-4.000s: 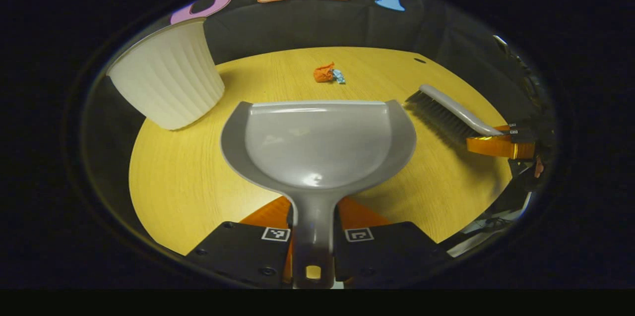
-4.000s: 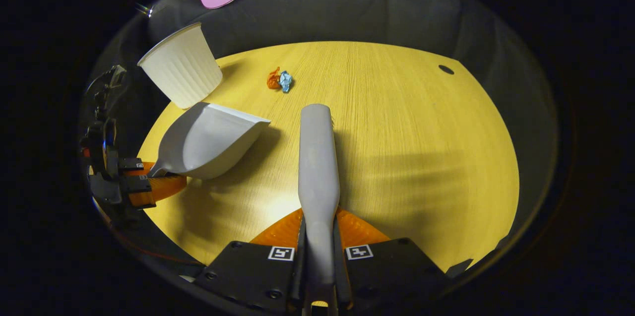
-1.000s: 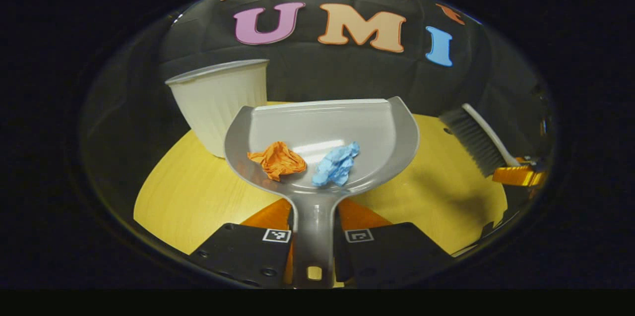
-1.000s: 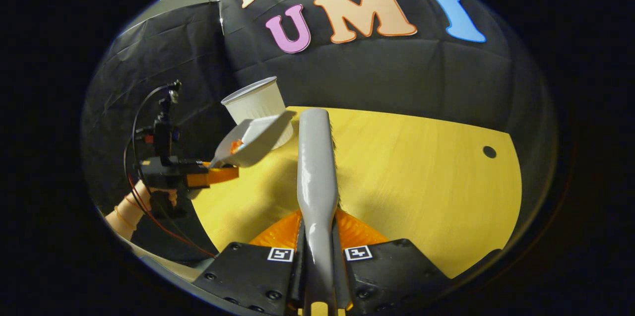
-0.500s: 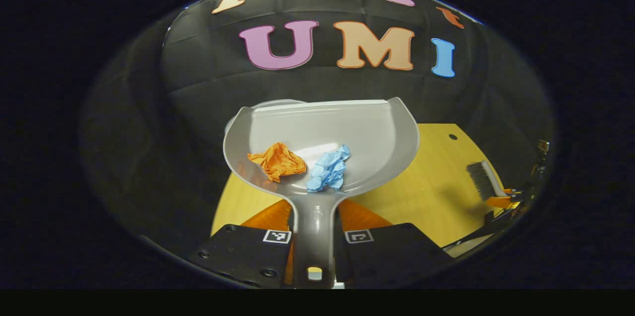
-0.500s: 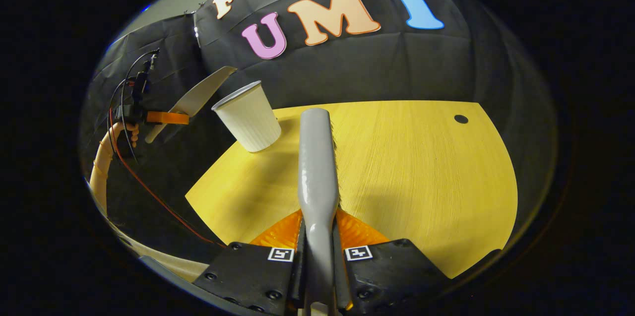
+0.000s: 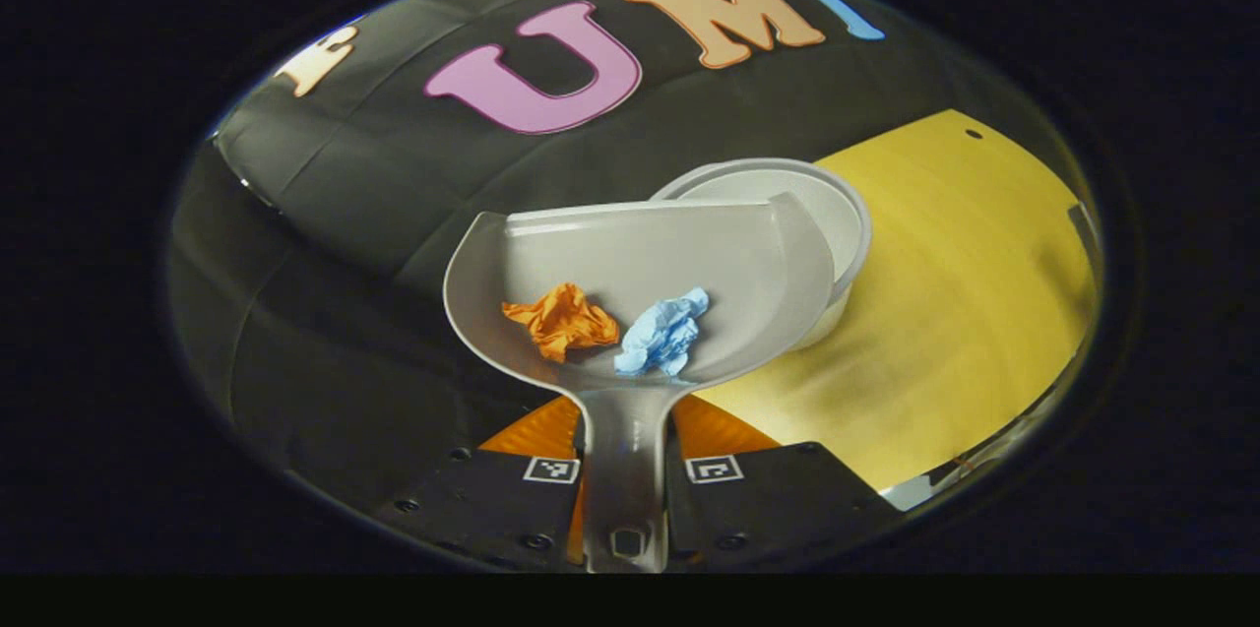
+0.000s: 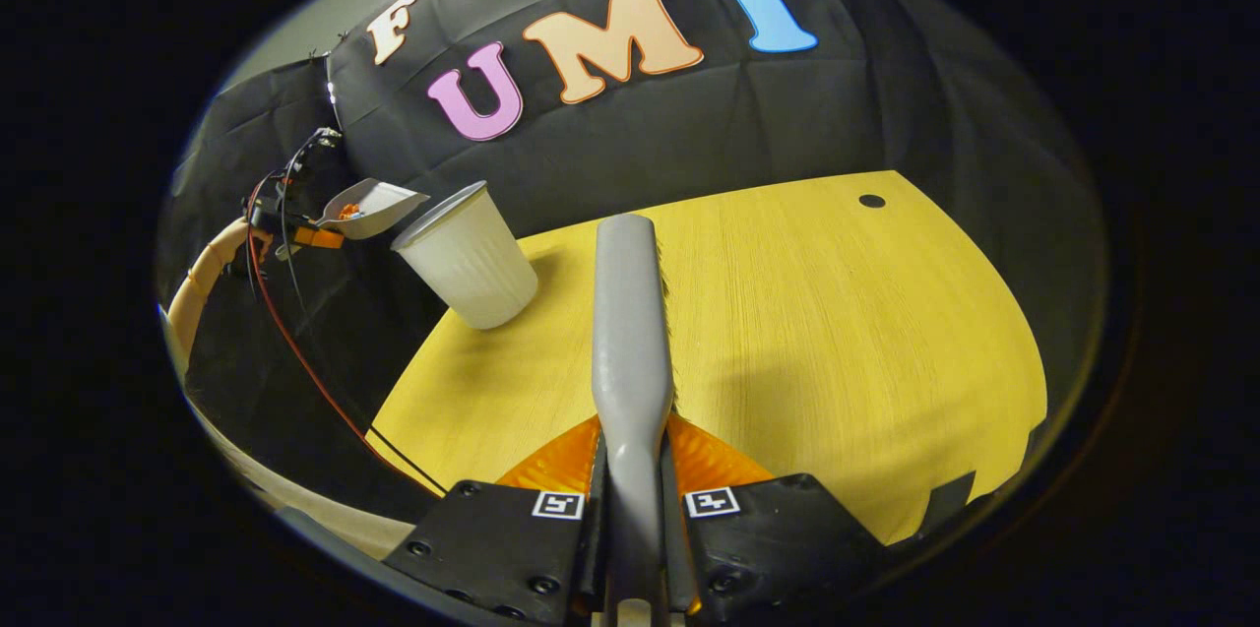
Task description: Pick up the small broom and dustpan from the desktop, sweep the trash into the dustpan with the broom, and then empty the trash into the garbage bin.
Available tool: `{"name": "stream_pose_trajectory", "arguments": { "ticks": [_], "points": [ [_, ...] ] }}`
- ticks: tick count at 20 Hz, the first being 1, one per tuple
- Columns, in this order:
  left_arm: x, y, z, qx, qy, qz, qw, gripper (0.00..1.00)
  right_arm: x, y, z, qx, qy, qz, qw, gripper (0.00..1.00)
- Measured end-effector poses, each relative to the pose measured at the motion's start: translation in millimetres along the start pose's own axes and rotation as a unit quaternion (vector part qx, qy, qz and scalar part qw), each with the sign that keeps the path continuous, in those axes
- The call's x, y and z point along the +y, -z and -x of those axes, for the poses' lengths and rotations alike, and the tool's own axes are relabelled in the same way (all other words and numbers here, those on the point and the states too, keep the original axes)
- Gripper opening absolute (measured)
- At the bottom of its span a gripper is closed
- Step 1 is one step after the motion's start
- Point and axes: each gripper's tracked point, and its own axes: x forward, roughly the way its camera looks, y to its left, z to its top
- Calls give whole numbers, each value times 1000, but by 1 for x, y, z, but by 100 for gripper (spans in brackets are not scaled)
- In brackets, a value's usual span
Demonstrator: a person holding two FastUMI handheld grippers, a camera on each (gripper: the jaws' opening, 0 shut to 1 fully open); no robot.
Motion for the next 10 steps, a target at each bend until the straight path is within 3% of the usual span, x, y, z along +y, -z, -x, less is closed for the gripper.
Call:
{"name": "stream_pose_trajectory", "arguments": {
  "ticks": [6, 10],
  "points": [
    [-14, 11, -1, 23, 16, -75, 997, 25, 11, 6, 1, -21, 37, -30, 999, 22],
    [-21, 13, -1, 44, -30, -145, 988, 25, 11, 7, -9, -11, 41, -27, 999, 22]
  ]
}}
